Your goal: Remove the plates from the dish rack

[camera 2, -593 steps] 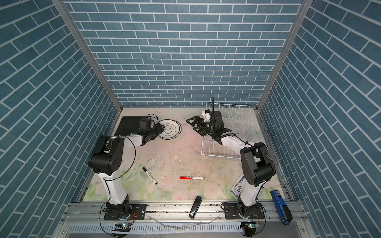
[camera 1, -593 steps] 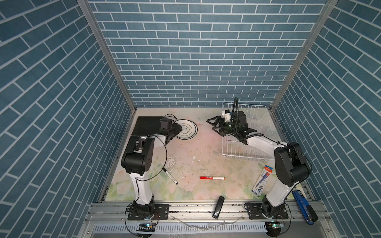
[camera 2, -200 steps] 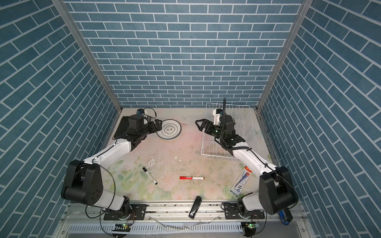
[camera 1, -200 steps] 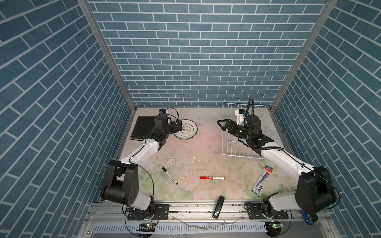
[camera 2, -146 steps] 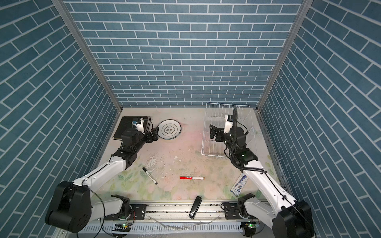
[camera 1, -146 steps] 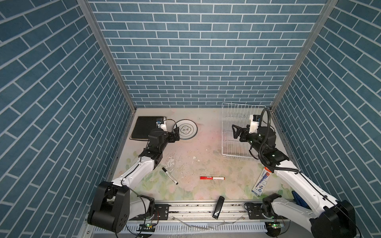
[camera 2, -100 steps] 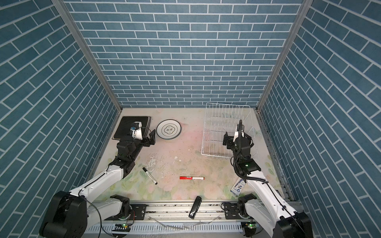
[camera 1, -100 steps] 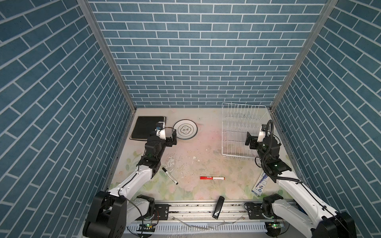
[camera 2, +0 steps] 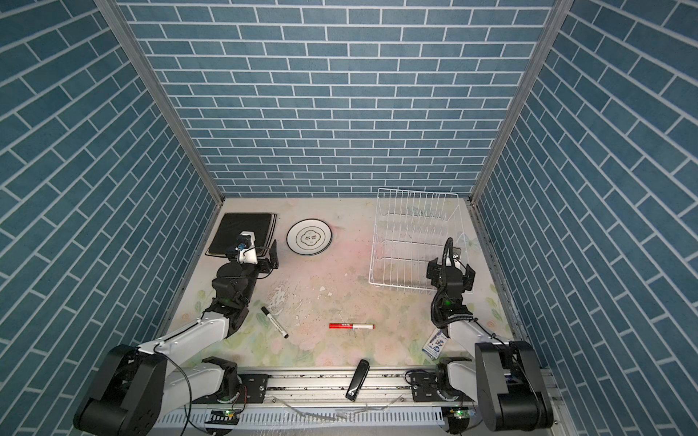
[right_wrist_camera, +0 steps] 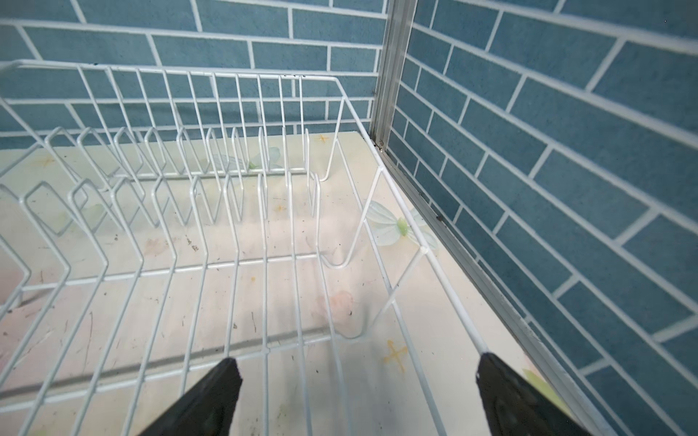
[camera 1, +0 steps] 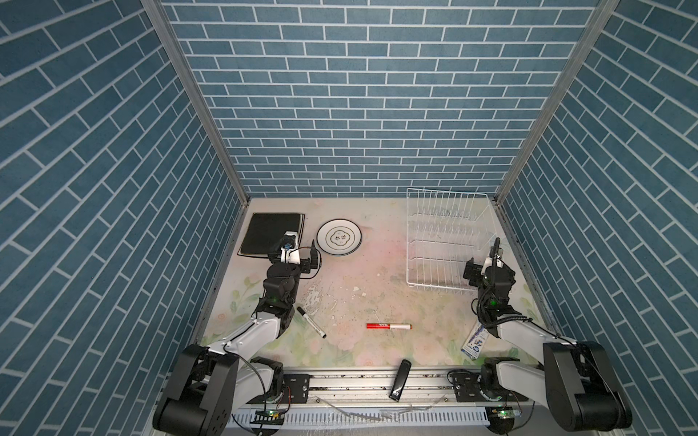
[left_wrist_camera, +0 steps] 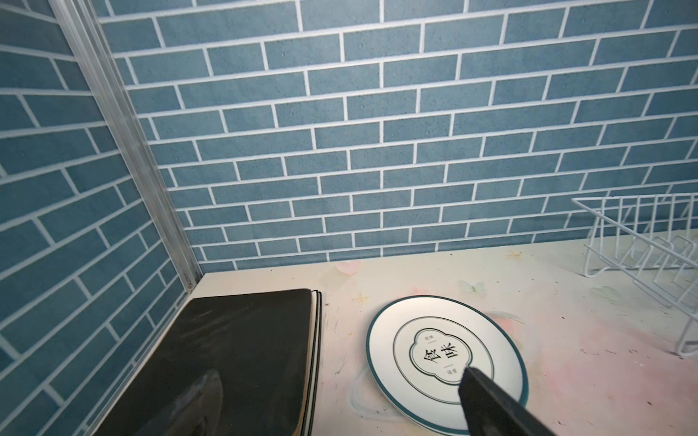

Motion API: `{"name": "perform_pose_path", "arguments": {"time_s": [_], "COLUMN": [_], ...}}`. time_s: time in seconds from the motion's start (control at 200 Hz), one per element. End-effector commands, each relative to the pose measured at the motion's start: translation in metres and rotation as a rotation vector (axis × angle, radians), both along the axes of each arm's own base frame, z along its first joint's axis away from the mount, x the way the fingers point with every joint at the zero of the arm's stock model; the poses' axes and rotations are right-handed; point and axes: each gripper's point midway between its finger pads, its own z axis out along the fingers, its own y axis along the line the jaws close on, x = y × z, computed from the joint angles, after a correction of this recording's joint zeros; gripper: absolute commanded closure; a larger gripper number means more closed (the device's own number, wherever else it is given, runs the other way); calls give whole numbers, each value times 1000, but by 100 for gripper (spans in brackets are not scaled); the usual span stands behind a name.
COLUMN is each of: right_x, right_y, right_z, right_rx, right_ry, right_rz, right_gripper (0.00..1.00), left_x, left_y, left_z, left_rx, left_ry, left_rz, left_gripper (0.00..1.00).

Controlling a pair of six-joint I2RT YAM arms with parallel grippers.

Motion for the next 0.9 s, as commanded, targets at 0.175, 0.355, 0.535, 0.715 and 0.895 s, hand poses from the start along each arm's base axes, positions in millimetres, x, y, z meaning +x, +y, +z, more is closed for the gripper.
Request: {"name": "perform_pose_path", "arguments": {"time_s": [0.175,0.355,0.535,0.715,0.895], "right_x": [20,22,25,31,37], "right_y": [2,6,11,9,6], "right_z": [-5,-13,-25,-25,-28], "right_rx": [-35,-25,-16,-15,-6], "right_ry": [-74,-71,-56,-44,-1], "right_rz": [36,66,113,105,90], "right_gripper": [1,1,1,1,1], "left_x": [-11,-15,-22,-19,-5], "left_y": [36,47,56,43,46], "left_z": [-10,-25,-39,-70,-89], "left_rx": [47,99,123,181,183], "left_ry": [-53,-8,50,124,96], "left_rz": [200,258,303,196,221], "left_gripper": [0,0,0,0,0]}}
